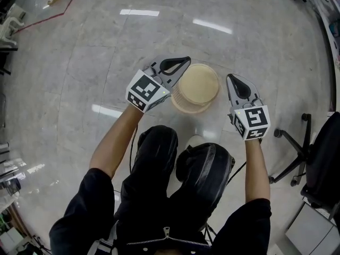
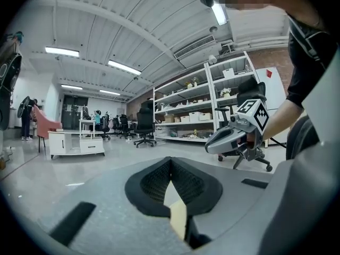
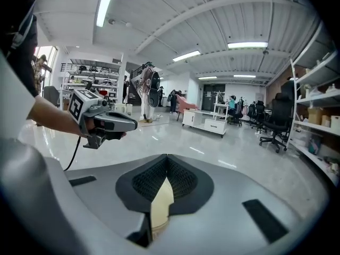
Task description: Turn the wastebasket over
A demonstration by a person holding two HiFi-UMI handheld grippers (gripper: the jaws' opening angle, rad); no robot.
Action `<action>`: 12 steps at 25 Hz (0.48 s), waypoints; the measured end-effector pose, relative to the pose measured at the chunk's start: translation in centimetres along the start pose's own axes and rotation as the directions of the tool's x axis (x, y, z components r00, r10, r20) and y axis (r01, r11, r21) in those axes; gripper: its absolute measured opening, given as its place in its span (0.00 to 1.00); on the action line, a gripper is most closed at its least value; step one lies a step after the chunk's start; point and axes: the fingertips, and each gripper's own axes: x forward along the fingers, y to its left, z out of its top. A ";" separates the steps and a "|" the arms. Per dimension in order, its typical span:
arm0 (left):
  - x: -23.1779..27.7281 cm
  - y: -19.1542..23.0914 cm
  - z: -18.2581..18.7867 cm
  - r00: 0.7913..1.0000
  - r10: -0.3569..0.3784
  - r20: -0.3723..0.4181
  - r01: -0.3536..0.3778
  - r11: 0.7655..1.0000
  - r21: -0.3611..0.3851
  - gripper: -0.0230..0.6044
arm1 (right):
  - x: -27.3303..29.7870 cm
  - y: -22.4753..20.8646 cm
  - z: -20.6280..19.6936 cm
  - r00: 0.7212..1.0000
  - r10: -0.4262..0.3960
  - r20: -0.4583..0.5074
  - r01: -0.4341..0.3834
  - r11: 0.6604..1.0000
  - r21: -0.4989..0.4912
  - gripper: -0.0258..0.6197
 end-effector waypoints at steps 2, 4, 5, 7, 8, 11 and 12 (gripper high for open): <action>-0.1 0.1 2.4 1.000 -0.002 -0.003 0.002 1.000 -0.012 0.05 | -1.0 -0.2 2.2 1.000 0.007 -0.008 -0.007 1.000 0.011 0.06; -0.4 -0.2 5.1 1.000 -0.007 -0.008 0.007 1.000 -0.023 0.05 | -2.3 -0.1 4.4 1.000 0.020 -0.021 -0.020 1.000 0.012 0.06; -0.5 -0.4 6.5 1.000 -0.011 -0.010 0.011 1.000 -0.027 0.04 | -3.0 -0.1 5.7 0.999 0.026 -0.027 -0.026 1.000 0.013 0.06; -1.1 -0.7 9.7 1.000 -0.018 -0.015 0.018 0.999 -0.033 0.05 | -4.4 0.1 8.6 0.999 0.031 -0.033 -0.030 0.999 0.022 0.06; -1.5 -0.9 11.4 1.000 -0.018 -0.016 0.018 0.999 -0.036 0.05 | -5.2 0.2 10.3 0.999 0.029 -0.034 -0.028 0.999 0.028 0.06; -3.0 -1.4 17.3 1.000 -0.006 -0.007 0.006 0.999 -0.049 0.04 | -7.8 0.5 15.6 1.000 0.005 -0.026 -0.004 0.998 0.057 0.06; -3.6 -1.7 19.4 1.000 -0.003 -0.001 0.003 0.998 -0.056 0.05 | -8.8 0.6 17.5 1.000 -0.003 -0.021 0.004 0.997 0.072 0.06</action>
